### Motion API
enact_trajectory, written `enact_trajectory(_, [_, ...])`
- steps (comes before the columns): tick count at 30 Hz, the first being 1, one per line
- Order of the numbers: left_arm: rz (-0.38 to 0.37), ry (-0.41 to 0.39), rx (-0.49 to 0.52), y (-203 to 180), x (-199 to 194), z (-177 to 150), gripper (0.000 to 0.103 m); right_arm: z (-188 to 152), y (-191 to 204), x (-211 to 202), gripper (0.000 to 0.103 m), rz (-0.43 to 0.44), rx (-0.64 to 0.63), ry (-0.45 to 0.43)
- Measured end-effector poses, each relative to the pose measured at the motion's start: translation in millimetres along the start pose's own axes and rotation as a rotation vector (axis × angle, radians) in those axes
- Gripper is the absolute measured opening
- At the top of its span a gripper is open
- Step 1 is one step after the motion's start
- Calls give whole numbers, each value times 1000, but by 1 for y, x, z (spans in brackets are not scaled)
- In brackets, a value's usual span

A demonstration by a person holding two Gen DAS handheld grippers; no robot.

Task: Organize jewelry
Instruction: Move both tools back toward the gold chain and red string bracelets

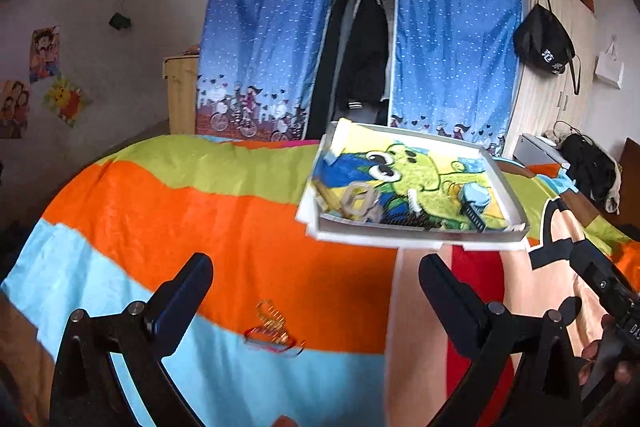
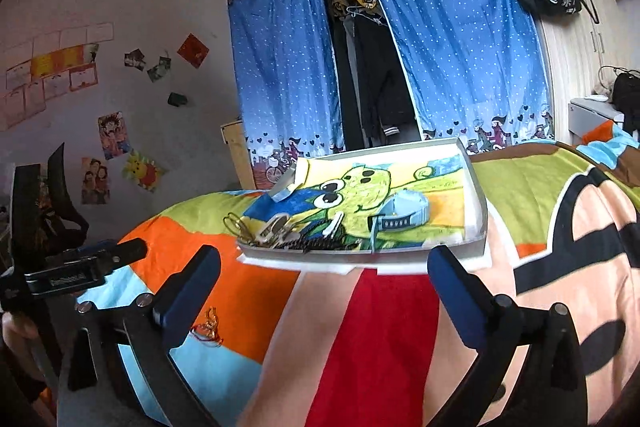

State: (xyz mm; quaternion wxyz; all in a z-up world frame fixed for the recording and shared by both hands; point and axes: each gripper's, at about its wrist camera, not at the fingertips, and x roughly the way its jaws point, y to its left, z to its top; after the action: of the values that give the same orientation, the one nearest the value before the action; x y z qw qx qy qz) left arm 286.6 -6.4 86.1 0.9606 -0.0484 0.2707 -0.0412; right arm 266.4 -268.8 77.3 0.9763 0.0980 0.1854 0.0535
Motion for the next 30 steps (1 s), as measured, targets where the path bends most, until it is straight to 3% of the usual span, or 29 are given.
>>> enact_trajectory(7, [55,56,-14,53,-11,-50,103,-40,17,-11,102,20,-26,46])
enact_trajectory(17, [54,273,-9,117,11,-124,103,-112,33,13,102,39,-101,231])
enact_trajectory(23, [45,328,-26,128,28,-139,103,-141,42,32,102,66,-194,312])
enact_trajectory(30, [7,343,-26,131,54,-135,103,-150,54,56,102,92,-233,340])
